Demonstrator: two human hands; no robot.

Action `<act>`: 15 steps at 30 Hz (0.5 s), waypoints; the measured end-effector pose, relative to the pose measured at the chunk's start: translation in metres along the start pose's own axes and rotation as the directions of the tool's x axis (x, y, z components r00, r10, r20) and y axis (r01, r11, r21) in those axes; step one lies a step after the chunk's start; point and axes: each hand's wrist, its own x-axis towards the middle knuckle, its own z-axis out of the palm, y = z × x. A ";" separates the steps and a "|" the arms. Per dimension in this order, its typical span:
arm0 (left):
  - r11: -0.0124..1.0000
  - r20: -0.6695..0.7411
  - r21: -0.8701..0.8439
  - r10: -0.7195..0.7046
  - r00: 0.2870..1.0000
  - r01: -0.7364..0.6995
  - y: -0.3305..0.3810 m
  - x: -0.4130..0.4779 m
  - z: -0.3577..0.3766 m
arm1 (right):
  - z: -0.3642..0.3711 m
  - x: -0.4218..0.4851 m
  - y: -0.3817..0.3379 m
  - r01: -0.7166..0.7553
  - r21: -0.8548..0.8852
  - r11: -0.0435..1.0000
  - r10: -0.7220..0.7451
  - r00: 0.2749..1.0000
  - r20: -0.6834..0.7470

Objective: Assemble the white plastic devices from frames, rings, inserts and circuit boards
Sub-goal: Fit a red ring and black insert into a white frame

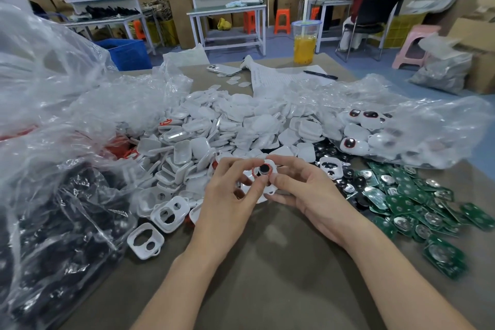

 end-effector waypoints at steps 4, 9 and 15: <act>1.000 -0.003 0.010 -0.002 1.000 0.002 -0.002 0.001 0.001 | 0.000 0.000 0.000 0.001 -0.005 1.000 -0.001 1.000 -0.002; 1.000 0.002 0.014 -0.001 1.000 0.001 -0.003 0.001 0.001 | 0.001 -0.001 0.000 -0.005 0.014 1.000 0.005 1.000 0.003; 1.000 0.002 0.013 -0.005 1.000 0.005 -0.004 0.001 0.001 | 0.001 -0.001 -0.001 -0.013 0.005 1.000 0.013 1.000 -0.005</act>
